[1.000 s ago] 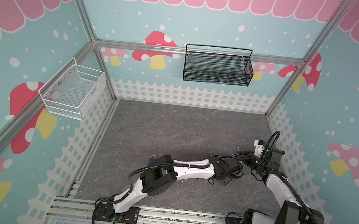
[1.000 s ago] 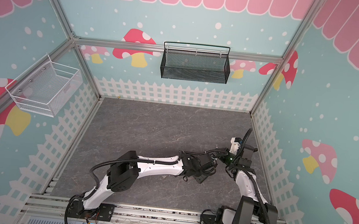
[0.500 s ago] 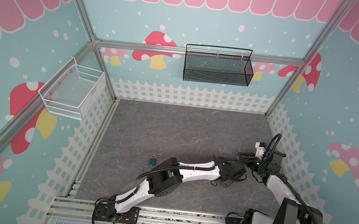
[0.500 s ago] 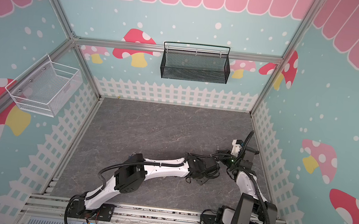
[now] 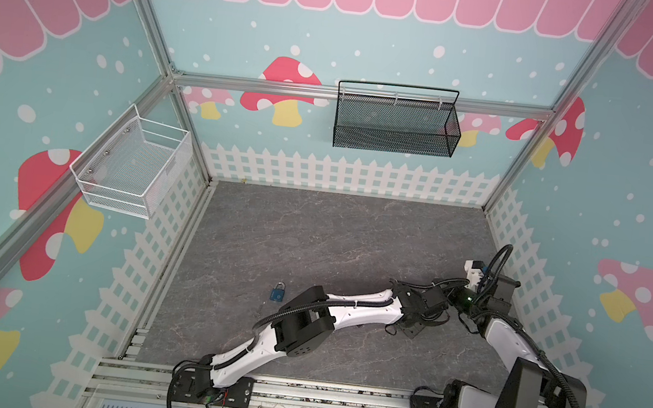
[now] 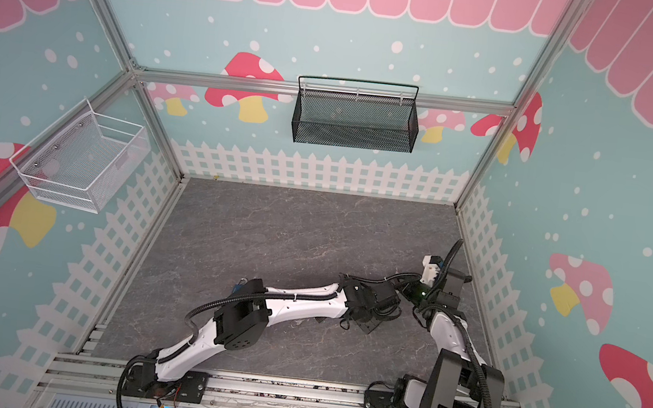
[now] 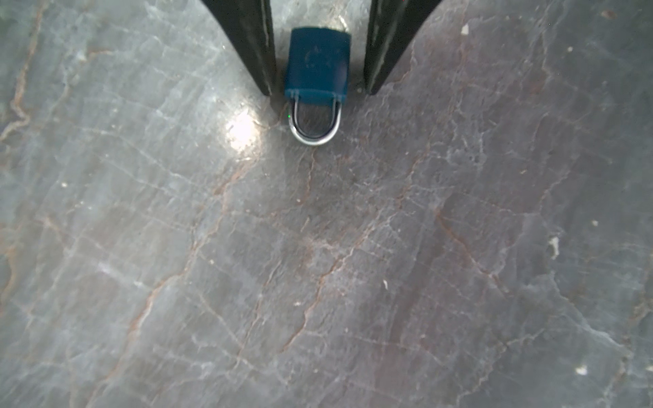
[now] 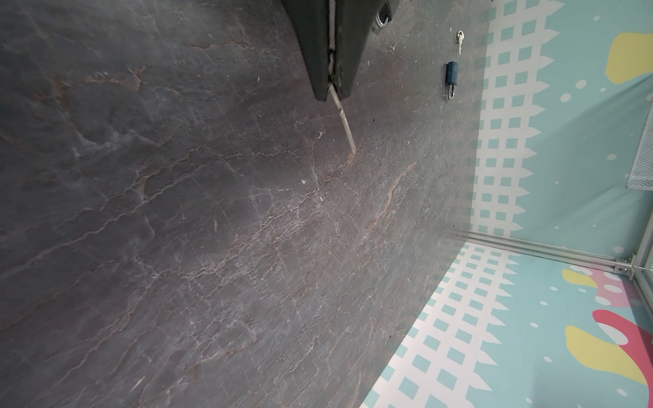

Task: Unlock with the key
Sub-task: 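Lower the left gripper and close it on the blue padlock body, then lift the blue padlock with the left gripper while the right gripper approaches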

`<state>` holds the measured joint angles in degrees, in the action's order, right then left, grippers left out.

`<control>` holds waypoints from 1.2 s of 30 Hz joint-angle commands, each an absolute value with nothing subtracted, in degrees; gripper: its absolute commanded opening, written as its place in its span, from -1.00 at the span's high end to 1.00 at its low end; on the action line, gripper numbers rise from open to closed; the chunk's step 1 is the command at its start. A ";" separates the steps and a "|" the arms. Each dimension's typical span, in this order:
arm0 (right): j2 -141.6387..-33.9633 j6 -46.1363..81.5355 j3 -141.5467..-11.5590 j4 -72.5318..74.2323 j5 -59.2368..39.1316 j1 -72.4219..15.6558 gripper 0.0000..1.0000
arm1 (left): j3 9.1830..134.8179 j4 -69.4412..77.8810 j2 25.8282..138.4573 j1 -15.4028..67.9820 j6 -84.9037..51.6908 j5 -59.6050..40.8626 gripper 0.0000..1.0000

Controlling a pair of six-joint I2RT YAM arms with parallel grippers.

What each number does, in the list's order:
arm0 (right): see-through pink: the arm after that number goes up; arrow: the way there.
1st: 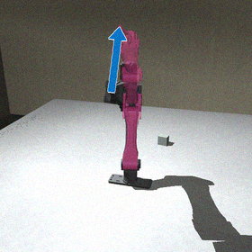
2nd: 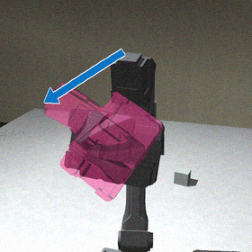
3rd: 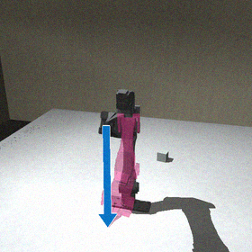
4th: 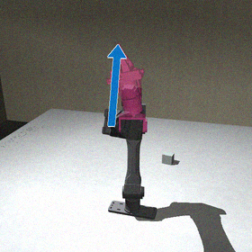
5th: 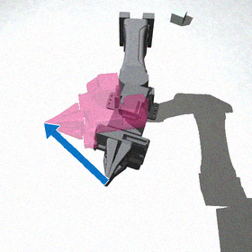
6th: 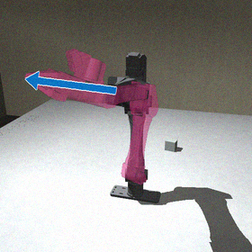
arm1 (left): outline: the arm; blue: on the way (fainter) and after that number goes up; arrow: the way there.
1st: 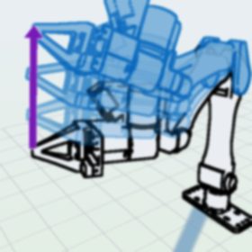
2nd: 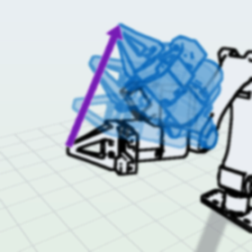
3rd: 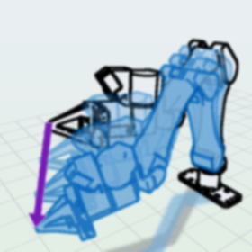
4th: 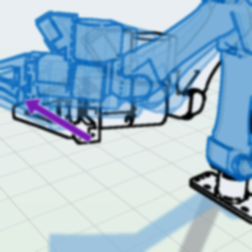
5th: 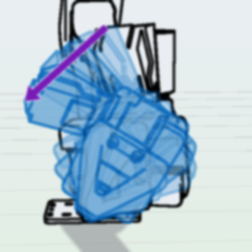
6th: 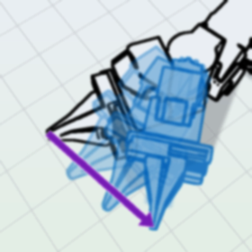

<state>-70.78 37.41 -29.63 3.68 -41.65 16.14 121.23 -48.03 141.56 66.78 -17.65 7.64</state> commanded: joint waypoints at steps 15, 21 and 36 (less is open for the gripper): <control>-70.03 37.74 -28.78 5.00 -45.04 16.09 1.00 | 120.94 -53.96 145.22 65.75 -18.68 10.55 0.58; -69.57 37.70 -28.56 5.01 -45.40 16.10 1.00 | 121.40 -53.75 143.16 65.39 -20.11 10.26 0.87; -66.78 36.93 -30.73 0.41 -44.26 15.91 1.00 | 116.62 -51.58 131.15 65.00 -27.00 10.17 1.00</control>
